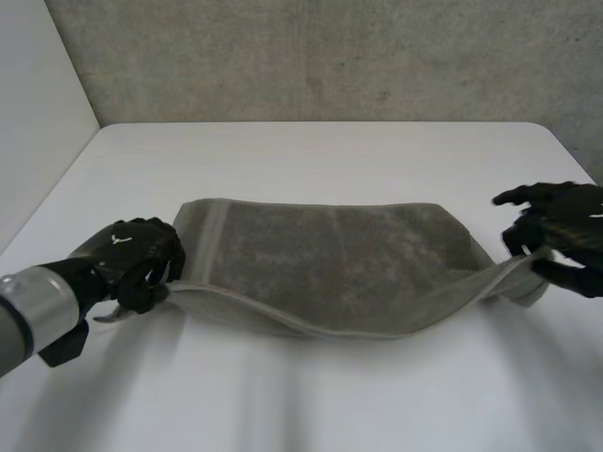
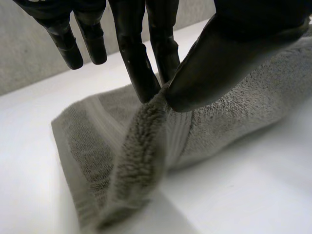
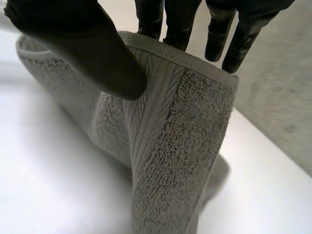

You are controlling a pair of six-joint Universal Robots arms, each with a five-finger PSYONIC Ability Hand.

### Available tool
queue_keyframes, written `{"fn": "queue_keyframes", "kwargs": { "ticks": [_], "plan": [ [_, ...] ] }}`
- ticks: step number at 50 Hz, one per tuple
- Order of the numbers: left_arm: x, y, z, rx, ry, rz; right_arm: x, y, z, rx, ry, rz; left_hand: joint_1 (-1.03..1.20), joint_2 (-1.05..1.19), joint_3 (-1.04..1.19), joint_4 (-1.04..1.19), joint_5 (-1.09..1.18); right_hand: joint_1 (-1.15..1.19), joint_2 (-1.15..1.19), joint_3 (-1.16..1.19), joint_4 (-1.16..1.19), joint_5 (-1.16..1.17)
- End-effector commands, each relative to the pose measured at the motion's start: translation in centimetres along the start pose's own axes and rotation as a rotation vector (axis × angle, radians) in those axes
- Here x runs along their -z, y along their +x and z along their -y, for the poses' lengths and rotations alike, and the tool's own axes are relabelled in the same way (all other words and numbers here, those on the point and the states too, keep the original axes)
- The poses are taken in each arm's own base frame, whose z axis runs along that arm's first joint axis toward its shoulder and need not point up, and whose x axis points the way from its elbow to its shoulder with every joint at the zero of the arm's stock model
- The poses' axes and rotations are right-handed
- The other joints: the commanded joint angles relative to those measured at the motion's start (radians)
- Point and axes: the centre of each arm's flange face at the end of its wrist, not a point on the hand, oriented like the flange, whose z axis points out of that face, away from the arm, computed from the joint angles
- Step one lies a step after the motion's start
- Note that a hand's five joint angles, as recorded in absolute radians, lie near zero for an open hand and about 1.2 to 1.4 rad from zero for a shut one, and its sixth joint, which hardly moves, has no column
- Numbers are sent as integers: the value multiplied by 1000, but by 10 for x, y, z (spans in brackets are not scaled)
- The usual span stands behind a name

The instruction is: Fold the towel.

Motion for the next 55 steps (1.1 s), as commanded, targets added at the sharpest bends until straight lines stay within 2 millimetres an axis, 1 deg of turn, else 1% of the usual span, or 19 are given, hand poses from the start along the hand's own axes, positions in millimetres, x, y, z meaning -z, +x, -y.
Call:
{"fn": "queue_keyframes", "kwargs": {
  "ticks": [1,2,3,4,6,7,9,12,19,21,22,23,27,30,39,41,50,52,55],
  "plan": [
    [-48,-22,1,16,-30,-13,-28,15,-12,-69,-1,94,85,100,-43,-50,69,85,83,-7,-60,59],
    [-49,-22,1,16,-30,-13,-34,20,-15,-91,0,108,85,100,-43,-50,69,85,83,-7,-60,59],
    [-57,-25,4,12,-25,-12,-42,25,-18,-103,-4,122,85,100,-43,-50,69,85,83,-7,-60,59],
    [-57,-25,4,12,-25,-12,-42,25,-18,-103,-4,122,85,100,-43,-50,69,85,83,-7,-60,59],
    [-78,-33,10,0,-10,-13,-54,34,-20,-121,-2,140,85,100,-43,-50,69,85,83,-7,-60,59],
    [-88,-36,12,-7,-2,-15,-54,34,-20,-121,-2,140,85,100,-43,-50,69,85,83,-7,-60,59],
    [-95,-40,15,-11,7,-12,-64,42,-25,-136,-20,139,85,100,-43,-50,69,85,83,-7,-60,59],
    [-105,-42,20,-16,13,-19,-74,44,-27,-113,-59,136,85,100,-43,-50,69,85,83,-7,-60,59],
    [-102,-34,24,-20,11,-36,-84,40,-19,-53,-64,112,85,100,-43,-50,69,85,83,-7,-60,59],
    [-100,-29,26,-24,13,-47,-80,42,-6,-8,-43,57,85,100,-43,-50,69,85,83,-7,-60,59],
    [-95,-23,29,-26,18,-55,-80,42,-6,-7,-43,56,85,100,-43,-50,69,85,83,-7,-60,59],
    [-95,-23,29,-26,18,-55,-76,44,3,31,-32,18,85,100,-43,-50,69,85,83,-7,-60,59],
    [-66,-17,54,-23,91,-43,-64,53,30,127,-1,-122,85,100,-43,-50,69,85,83,-7,-60,59],
    [-59,-17,59,-29,111,-39,-58,58,40,157,13,-193,85,100,-43,-50,69,85,83,-7,-60,59],
    [-58,-19,54,-24,94,-30,-60,55,32,141,-22,-214,85,100,-43,-50,69,85,83,-7,-60,59],
    [-63,-21,48,-13,75,-32,-62,53,27,136,-33,-201,85,100,-43,-50,69,85,83,-7,-60,59],
    [-76,-26,42,-13,60,-34,-70,51,12,102,-74,-200,85,100,-43,-50,69,85,83,-7,-60,59],
    [-83,-28,41,-11,54,-35,-79,47,1,87,-103,-181,85,100,-43,-50,69,85,83,-7,-60,59],
    [-88,-30,38,-8,48,-35,-85,43,-3,82,-111,-165,85,100,-43,-50,69,85,83,-7,-60,59]
  ]
}}
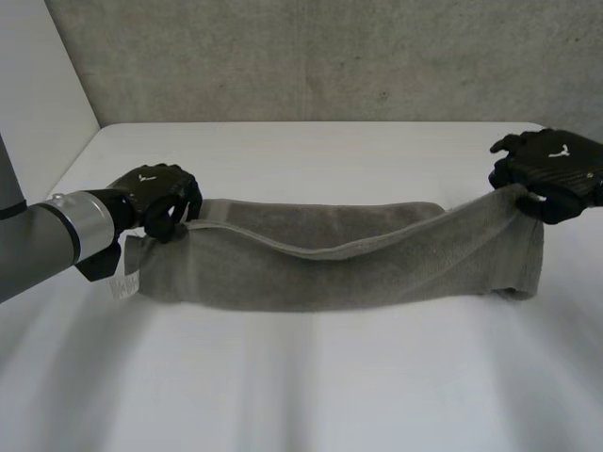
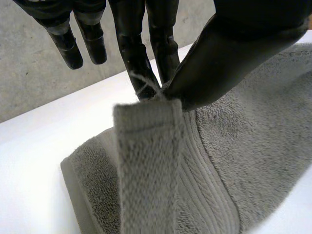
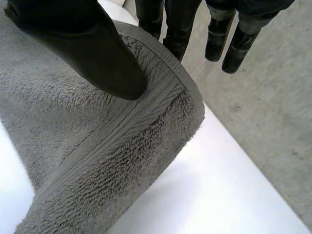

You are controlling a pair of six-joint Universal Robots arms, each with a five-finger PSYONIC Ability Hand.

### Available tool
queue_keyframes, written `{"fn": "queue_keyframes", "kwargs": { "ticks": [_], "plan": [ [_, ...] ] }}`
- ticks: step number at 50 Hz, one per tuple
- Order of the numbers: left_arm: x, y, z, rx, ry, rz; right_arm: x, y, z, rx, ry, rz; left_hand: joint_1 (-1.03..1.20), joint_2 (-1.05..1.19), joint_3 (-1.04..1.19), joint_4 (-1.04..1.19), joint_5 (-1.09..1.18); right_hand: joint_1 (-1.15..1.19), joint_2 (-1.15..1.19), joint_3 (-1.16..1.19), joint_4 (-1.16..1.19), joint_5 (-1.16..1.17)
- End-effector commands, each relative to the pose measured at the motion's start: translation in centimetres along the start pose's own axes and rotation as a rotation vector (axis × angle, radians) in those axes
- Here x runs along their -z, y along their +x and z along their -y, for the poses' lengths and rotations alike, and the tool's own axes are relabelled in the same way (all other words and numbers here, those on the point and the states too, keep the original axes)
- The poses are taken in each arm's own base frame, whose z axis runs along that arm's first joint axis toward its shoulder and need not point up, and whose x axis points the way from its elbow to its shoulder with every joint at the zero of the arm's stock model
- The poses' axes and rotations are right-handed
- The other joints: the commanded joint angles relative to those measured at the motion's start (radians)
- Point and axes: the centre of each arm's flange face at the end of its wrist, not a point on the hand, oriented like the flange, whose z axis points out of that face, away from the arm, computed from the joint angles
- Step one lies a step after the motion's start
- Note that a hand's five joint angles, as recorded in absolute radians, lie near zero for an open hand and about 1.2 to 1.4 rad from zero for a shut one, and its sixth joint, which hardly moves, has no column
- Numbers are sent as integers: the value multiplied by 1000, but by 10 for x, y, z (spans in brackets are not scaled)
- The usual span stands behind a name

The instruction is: Fold the towel.

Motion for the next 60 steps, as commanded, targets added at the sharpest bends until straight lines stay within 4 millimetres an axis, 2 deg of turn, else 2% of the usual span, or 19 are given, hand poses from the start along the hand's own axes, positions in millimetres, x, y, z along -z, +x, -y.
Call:
{"fn": "queue_keyframes", "kwargs": {
  "ticks": [1,6,10,11,13,14,16,21,22,24,26,32,40,49,51,53,57,59,60],
  "plan": [
    [-16,-6,-8,5,-18,-1,-18,-15,-17,-12,-48,44,85,98,-43,-50,69,85,83,-7,-60,55],
    [-17,-5,-11,12,-28,-4,-23,-20,-20,13,-34,47,85,98,-43,-50,69,85,83,-7,-60,55],
    [-14,-4,-6,12,-14,-3,-21,-18,-6,63,13,11,85,98,-43,-50,69,85,83,-7,-60,55],
    [-14,-4,-6,12,-14,-3,-14,-15,10,105,54,-22,85,98,-43,-50,69,85,83,-7,-60,55],
    [-1,-4,17,-11,53,17,-1,-6,41,168,142,-102,85,98,-43,-50,69,85,83,-7,-60,55],
    [-1,-4,17,-11,53,17,-1,-6,41,169,142,-103,85,98,-43,-50,69,85,83,-7,-60,55],
    [15,-3,41,-24,127,33,6,-1,54,187,182,-140,85,98,-43,-50,69,85,83,-7,-60,55],
    [39,3,70,12,224,42,42,9,110,245,351,-267,85,98,-43,-50,69,85,83,-7,-60,55],
    [39,3,70,12,224,42,42,9,110,245,352,-268,85,98,-43,-50,69,85,83,-7,-60,55],
    [65,10,92,15,306,48,51,8,122,254,385,-282,85,98,-43,-50,69,85,83,-7,-60,55],
    [78,13,101,11,342,51,67,5,140,274,439,-308,85,98,-43,-50,69,85,83,-7,-60,55],
    [111,22,126,-30,466,72,83,3,156,307,481,-340,85,98,-43,-50,69,85,83,-7,-60,55],
    [129,15,147,-58,561,118,89,3,163,332,497,-354,85,98,-43,-50,69,85,83,-7,-60,55],
    [109,-12,137,-14,516,159,75,4,150,324,487,-296,85,98,-43,-50,69,85,83,-7,-60,55],
    [86,-24,127,7,483,160,66,8,141,316,478,-282,85,98,-43,-50,69,85,83,-7,-60,55],
    [75,-30,124,11,476,161,44,18,124,288,462,-267,85,98,-43,-50,69,85,83,-7,-60,55],
    [53,-43,121,17,474,174,25,28,115,288,466,-265,85,98,-43,-50,69,85,83,-7,-60,55],
    [30,-56,121,18,488,204,13,33,111,285,468,-264,85,98,-43,-50,69,85,83,-7,-60,55],
    [30,-56,121,18,488,204,-1,36,108,282,473,-264,85,98,-43,-50,69,85,83,-7,-60,55]
  ]
}}
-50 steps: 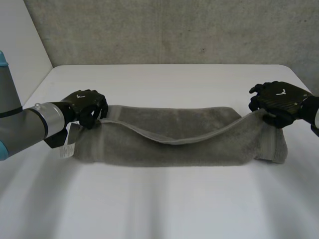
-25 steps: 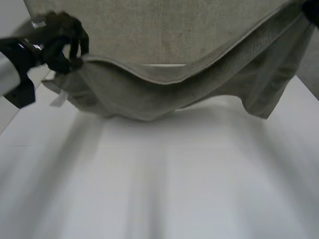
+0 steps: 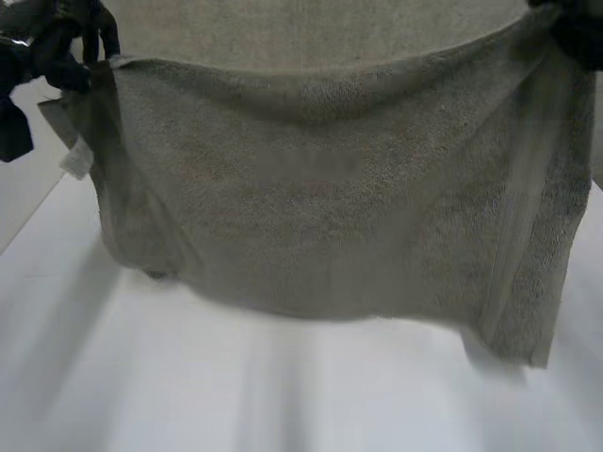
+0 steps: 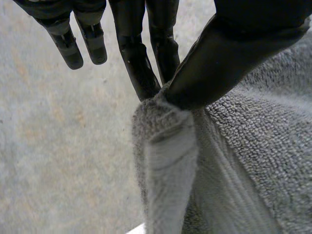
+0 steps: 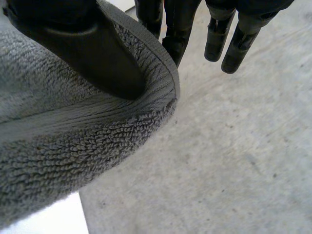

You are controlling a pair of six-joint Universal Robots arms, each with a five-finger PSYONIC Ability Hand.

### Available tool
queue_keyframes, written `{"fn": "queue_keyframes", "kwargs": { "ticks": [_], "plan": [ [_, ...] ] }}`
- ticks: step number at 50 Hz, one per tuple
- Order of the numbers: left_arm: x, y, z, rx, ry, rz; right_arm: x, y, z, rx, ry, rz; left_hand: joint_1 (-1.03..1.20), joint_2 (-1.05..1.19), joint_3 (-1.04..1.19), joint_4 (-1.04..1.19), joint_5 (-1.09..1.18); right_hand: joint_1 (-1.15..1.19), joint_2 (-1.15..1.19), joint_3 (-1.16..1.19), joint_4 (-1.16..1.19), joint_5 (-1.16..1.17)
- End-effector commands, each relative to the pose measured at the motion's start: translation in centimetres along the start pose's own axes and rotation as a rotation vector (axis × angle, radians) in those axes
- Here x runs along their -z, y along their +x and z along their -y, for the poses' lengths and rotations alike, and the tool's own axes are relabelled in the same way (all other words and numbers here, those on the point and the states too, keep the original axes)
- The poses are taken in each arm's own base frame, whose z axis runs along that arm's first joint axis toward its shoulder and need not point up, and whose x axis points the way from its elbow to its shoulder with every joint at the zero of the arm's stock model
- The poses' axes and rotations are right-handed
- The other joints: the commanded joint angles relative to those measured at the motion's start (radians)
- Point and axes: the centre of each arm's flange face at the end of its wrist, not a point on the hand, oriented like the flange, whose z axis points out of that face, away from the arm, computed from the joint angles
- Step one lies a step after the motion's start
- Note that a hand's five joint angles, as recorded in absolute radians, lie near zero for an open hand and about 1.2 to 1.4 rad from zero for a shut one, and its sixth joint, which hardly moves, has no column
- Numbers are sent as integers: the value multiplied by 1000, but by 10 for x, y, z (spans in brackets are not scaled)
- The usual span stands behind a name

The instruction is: Fold the towel.

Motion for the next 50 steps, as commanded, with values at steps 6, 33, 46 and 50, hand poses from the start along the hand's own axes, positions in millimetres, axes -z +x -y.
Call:
{"fn": "queue_keyframes", "kwargs": {
  "ticks": [6,33,46,50],
  "plan": [
    [-77,-25,-21,-43,140,94,-66,16,-53,79,56,-107,85,98,-43,-50,69,85,83,-7,-60,55],
    [-41,5,-23,-37,148,2,-24,-6,-21,-7,88,-40,85,98,-43,-50,69,85,83,-7,-60,55],
    [15,9,-69,-42,-43,-43,42,-27,-83,-91,-100,45,85,98,-43,-50,69,85,83,-7,-60,55],
    [41,25,-79,-42,-94,-103,65,-34,-96,-151,-150,64,85,98,-43,-50,69,85,83,-7,-60,55]
  ]
}}
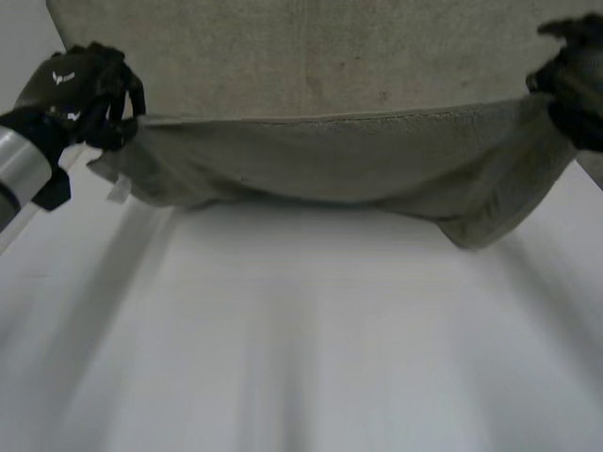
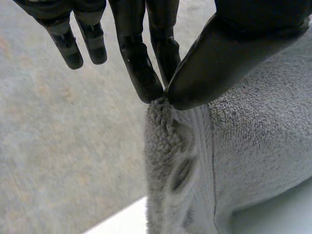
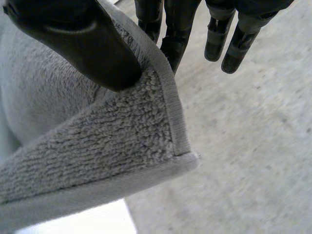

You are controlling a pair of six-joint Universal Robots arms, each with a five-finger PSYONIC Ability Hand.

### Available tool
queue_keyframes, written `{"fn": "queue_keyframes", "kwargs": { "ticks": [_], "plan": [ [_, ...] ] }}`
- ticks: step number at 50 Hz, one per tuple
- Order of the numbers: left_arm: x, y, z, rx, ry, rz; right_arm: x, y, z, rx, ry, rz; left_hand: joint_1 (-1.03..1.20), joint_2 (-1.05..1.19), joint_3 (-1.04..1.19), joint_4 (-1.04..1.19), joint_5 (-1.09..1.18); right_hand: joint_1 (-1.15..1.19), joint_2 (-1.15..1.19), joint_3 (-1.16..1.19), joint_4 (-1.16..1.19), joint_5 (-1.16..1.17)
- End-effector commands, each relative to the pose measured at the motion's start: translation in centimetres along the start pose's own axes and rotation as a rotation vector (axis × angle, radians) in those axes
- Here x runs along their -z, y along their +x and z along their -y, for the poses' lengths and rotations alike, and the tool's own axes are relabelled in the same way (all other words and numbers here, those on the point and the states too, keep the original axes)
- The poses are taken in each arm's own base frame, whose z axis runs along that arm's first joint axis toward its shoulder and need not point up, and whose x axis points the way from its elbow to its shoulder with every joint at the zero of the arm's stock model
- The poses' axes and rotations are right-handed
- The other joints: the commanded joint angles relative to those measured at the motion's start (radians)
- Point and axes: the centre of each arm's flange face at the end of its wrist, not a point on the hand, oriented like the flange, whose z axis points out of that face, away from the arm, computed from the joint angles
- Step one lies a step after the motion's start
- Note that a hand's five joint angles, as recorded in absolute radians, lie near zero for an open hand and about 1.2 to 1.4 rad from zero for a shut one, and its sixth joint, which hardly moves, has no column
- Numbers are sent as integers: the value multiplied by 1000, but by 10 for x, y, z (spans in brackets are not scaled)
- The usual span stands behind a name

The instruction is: Fold the towel.

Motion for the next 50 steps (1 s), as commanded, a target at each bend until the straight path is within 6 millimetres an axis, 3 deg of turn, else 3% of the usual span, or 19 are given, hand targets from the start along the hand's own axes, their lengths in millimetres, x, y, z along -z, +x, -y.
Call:
{"fn": "queue_keyframes", "kwargs": {
  "ticks": [1,6,12,25,31,38,41,45,50],
  "plan": [
    [33,19,-13,-8,-66,-78,31,-11,-23,-80,-67,42,79,54,-43,-50,60,85,83,-7,-60,41],
    [53,29,-21,25,-140,-93,45,-18,-22,-117,-75,73,79,54,-43,-50,60,85,83,-7,-60,41],
    [56,32,-21,45,-174,-111,53,-24,-13,-169,-84,101,79,54,-43,-50,60,85,83,-7,-60,41],
    [41,20,-14,-2,-152,-100,50,-32,-4,-203,-86,123,79,54,-43,-50,60,85,83,-7,-60,41],
    [29,13,-13,-1,-153,-96,40,-23,5,-159,-66,110,79,54,-43,-50,60,85,83,-7,-60,41],
    [3,-1,-26,17,-179,-84,7,-26,-11,-188,-124,72,79,54,-43,-50,60,85,83,-7,-60,41],
    [-4,-3,-35,40,-219,-83,-10,-42,-29,-207,-230,89,79,54,-43,-50,60,85,83,-7,-60,41],
    [-7,-3,-47,61,-283,-59,-9,-65,-42,-64,-421,168,79,54,-43,-50,60,85,83,-7,-60,41],
    [-6,0,-56,72,-334,-37,-9,-82,-44,-46,-531,182,79,54,-43,-50,60,85,83,-7,-60,41]
  ]
}}
